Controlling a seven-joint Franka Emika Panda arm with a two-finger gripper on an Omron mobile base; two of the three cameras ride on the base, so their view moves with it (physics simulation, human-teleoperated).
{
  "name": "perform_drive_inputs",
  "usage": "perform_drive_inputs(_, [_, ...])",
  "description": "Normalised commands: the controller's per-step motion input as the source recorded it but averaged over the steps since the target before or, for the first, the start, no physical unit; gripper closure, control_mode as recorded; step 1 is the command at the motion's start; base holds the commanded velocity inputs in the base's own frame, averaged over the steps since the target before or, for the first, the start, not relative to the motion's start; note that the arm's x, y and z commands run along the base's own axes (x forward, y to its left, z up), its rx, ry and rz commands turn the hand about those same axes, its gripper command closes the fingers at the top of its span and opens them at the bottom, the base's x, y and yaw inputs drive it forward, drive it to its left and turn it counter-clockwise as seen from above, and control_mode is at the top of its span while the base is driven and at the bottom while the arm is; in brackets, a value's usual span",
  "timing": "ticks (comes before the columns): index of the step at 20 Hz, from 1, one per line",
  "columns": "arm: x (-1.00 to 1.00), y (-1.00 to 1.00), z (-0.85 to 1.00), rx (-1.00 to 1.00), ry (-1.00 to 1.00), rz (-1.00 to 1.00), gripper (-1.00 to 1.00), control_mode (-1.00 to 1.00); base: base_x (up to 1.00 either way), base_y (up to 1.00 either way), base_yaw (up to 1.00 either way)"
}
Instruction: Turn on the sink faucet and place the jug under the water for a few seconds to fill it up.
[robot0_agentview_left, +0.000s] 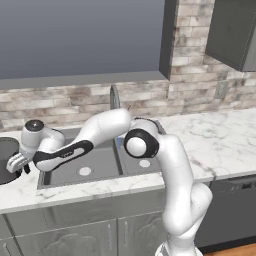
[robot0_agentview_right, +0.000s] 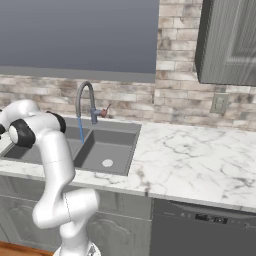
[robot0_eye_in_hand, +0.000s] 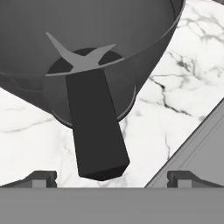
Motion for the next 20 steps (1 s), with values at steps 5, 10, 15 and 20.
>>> perform_drive_inputs(5, [0.01,0.00,-0.18,0.00,0.02,0.00,-1.00,-1.00,0.00,0.00,0.00])
perform_drive_inputs(10, [0.00,0.00,-0.08,0.00,0.00,0.00,-1.00,-1.00,0.00,0.00,0.00])
perform_drive_inputs(15, [0.03,0.02,-0.10,0.00,0.00,0.00,-1.00,-1.00,0.00,0.00,0.00])
perform_drive_inputs(20, [0.04,0.00,-0.16,0.00,0.00,0.00,-1.00,-1.00,0.00,0.00,0.00])
